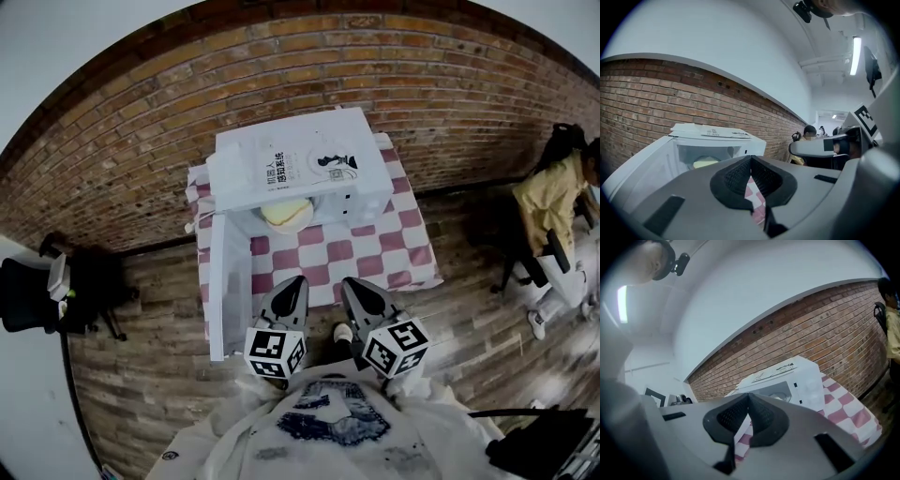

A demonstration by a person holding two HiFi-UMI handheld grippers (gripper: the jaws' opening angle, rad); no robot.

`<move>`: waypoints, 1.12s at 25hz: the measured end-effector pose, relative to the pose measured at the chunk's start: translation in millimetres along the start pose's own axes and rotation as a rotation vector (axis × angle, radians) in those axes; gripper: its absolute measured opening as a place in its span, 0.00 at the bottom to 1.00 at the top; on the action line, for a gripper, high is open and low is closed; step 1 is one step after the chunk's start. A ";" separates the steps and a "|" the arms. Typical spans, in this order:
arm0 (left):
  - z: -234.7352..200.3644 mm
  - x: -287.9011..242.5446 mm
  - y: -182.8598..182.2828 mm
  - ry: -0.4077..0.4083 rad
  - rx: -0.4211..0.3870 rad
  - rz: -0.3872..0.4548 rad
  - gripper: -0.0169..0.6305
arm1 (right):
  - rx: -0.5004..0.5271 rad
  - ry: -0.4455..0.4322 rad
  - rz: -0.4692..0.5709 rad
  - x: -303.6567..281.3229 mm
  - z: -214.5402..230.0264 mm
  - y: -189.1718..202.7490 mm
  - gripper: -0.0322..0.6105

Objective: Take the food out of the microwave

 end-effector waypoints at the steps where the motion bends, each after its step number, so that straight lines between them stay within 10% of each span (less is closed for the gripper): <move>1: -1.9 -1.5 -0.7 -0.014 0.004 -0.001 0.04 | 0.000 -0.011 -0.006 -3.6 1.9 -1.2 0.07; 28: -7.8 -65.3 -2.9 -0.206 0.083 -0.002 0.04 | 0.003 -0.204 -0.078 -55.6 67.9 -32.0 0.07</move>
Point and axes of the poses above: the fingertips, and each gripper's own axes: x backward along the fingers, z to its right, y out of its underside, the point moved 4 cm from there along x, backward along the fingers, and after that the axes turned 1 degree about x, right-handed, at the moved point
